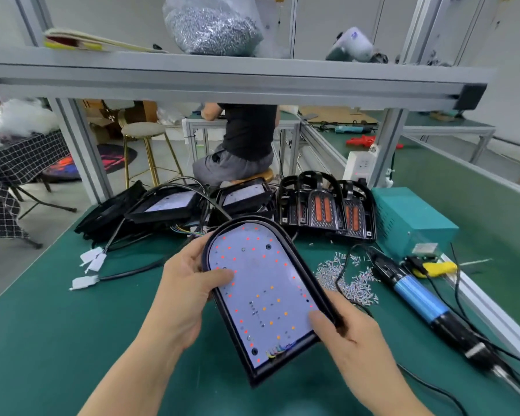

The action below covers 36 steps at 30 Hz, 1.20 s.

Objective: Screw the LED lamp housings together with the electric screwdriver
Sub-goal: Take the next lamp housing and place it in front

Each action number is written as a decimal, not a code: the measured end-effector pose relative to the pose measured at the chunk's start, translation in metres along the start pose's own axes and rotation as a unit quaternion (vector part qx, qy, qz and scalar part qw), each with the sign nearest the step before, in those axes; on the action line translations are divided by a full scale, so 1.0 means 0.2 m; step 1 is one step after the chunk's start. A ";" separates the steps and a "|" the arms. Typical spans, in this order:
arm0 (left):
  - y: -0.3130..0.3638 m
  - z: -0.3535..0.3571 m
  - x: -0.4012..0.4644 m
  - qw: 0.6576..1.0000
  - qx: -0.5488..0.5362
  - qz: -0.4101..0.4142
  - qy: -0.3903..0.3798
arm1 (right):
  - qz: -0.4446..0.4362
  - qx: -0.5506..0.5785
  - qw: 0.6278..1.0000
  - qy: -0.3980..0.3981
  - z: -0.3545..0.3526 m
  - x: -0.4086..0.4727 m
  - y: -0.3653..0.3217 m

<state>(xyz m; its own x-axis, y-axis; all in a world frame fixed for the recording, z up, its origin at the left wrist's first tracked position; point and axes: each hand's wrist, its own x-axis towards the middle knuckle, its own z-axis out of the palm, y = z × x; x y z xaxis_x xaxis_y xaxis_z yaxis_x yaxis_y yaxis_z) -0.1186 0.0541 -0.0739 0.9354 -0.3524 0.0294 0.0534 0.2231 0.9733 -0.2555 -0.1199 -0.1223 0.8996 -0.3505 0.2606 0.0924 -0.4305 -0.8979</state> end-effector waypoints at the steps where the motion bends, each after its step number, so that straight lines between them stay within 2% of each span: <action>1: -0.02 0.00 -0.01 1.000 0.000 -0.004 0.003 | 0.014 -0.013 1.000 -0.011 0.00 0.00 0.00; 4: -0.06 0.00 -0.03 1.000 0.006 -0.017 0.005 | 0.052 -0.010 0.998 -0.027 -0.01 0.01 0.00; 10: -0.16 -0.01 -0.07 0.998 0.004 -0.066 0.008 | 0.117 0.074 0.988 -0.072 -0.03 0.02 0.02; 13: -0.18 -0.01 -0.09 0.995 0.001 -0.098 -0.011 | 0.123 0.073 0.986 -0.081 -0.04 0.01 0.04; 18: -0.24 -0.02 -0.10 0.988 0.009 -0.154 -0.020 | 0.188 0.100 0.970 -0.116 -0.05 -0.07 0.08; 25: -0.31 -0.01 -0.10 0.975 0.028 -0.221 0.003 | 0.202 -0.013 0.957 -0.210 -0.10 -0.04 0.06; 30: -0.31 -0.02 -0.09 0.973 0.022 -0.231 0.004 | 0.226 0.044 0.928 -0.292 -0.15 0.01 0.06; 34: -0.31 -0.01 -0.07 0.973 0.030 -0.228 0.002 | 0.204 -0.046 0.925 -0.317 -0.16 0.09 0.05; 36: -0.32 -0.01 -0.05 0.974 0.035 -0.225 -0.002 | 0.185 -0.088 0.938 -0.281 -0.17 0.19 0.03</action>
<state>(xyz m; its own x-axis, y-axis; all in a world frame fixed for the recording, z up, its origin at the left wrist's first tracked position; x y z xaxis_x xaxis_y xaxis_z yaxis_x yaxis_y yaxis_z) -0.1307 0.0452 -0.1371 0.8217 -0.4040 -0.4021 0.4331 -0.0160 0.9012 -0.2360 -0.1637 -0.1057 0.9438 -0.0302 -0.3292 -0.2970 -0.5147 -0.8043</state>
